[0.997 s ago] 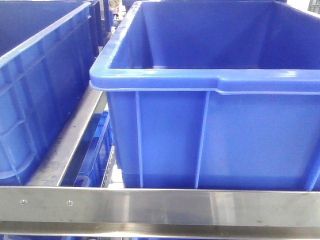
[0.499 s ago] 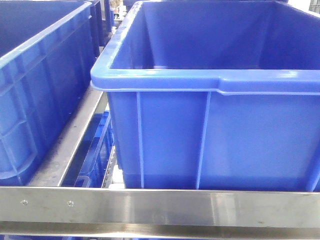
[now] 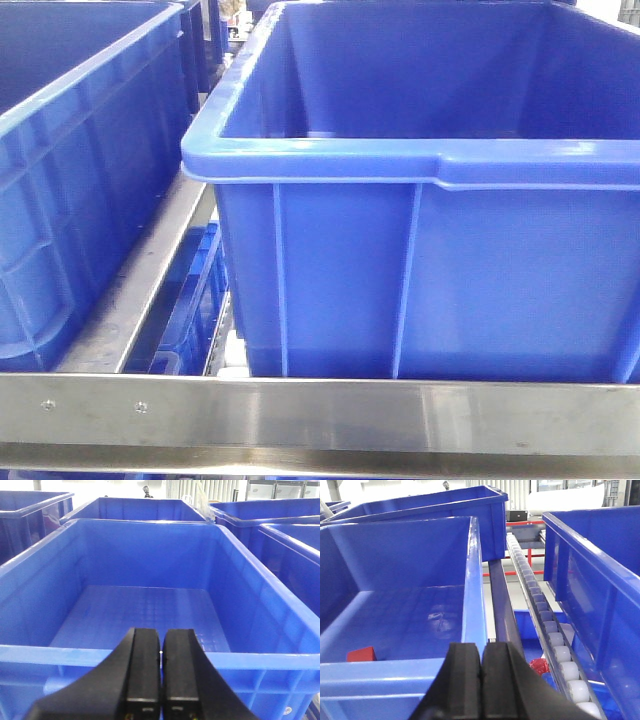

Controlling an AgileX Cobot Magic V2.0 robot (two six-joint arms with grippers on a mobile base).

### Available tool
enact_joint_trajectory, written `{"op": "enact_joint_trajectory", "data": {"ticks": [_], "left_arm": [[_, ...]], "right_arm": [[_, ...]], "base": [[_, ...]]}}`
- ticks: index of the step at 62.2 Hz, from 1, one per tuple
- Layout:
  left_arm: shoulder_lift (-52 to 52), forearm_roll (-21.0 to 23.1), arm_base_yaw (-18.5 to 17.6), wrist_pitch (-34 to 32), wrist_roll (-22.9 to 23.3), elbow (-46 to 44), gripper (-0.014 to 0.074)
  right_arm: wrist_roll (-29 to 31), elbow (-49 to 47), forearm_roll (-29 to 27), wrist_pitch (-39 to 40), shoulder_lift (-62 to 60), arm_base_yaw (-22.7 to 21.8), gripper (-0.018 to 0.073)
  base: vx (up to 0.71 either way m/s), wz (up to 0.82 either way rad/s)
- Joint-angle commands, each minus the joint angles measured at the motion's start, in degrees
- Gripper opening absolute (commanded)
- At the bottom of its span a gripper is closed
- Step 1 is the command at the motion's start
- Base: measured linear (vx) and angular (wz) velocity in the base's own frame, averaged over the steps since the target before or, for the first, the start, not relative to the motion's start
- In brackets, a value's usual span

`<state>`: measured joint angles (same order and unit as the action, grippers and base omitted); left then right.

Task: Pick red cube and place on left shelf

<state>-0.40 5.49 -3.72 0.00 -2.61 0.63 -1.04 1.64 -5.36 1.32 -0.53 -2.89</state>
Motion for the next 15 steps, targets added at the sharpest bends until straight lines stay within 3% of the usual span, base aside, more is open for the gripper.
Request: {"op": "enact_joint_trajectory", "data": {"ticks": [1, 15], "left_arm": [[-0.7, 0.4, -0.2, -4.8, 0.3, 1.4, 0.0122], [-0.7, 0.4, -0.2, -4.8, 0.3, 1.4, 0.0122]], "right_arm": [[0.5, -1.4, -0.1, 5.2, -1.1, -0.3, 0.0017], [0.5, -1.4, -0.1, 5.2, -1.1, -0.3, 0.0017]], "base": [[0.00, 0.00], [0.00, 0.00]]}}
